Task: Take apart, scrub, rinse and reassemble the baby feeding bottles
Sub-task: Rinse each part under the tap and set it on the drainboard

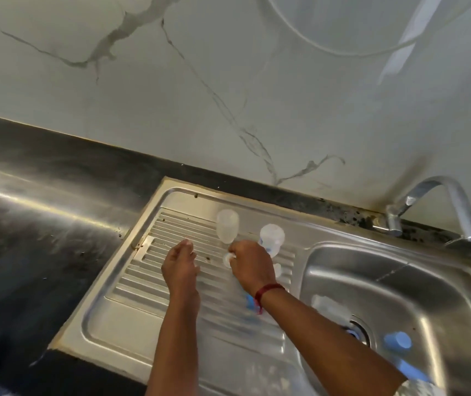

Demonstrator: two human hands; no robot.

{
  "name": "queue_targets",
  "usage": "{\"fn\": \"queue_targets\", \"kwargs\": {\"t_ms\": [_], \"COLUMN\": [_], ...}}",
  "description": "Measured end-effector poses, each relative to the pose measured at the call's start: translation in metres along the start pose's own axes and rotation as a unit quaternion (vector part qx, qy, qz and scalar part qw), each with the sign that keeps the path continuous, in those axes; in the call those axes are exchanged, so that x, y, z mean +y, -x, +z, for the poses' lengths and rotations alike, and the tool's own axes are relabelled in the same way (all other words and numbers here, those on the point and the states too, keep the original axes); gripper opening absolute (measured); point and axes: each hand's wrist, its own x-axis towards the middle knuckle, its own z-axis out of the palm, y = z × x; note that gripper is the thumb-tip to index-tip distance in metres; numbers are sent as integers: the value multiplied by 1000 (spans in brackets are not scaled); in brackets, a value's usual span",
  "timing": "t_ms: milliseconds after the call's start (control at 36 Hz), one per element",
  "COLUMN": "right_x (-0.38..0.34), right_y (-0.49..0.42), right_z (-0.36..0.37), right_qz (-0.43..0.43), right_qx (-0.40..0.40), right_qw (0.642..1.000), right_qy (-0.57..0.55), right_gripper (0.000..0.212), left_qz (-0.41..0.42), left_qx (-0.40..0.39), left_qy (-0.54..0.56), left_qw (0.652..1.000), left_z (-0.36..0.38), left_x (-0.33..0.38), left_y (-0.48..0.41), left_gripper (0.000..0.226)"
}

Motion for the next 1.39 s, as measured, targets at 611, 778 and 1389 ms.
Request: {"fn": "queue_targets", "kwargs": {"t_ms": [611,778,1389], "right_x": [-5,-2,182], "right_y": [-9,2,144], "right_z": [18,-6,-107], "right_qz": [12,23,189], "right_qx": [3,53,95], "right_qw": [1000,998,971], "right_qy": [17,-35,-107], "right_gripper": [23,23,13], "left_qz": [-8,10,-36], "left_qx": [-12,-35,-354], "left_qy": [-12,-21,-159], "left_qw": [1000,999,921], "left_z": [-14,-11,107], "left_x": [1,9,-84], "left_y": [-6,13,168], "left_gripper": [10,10,11]}}
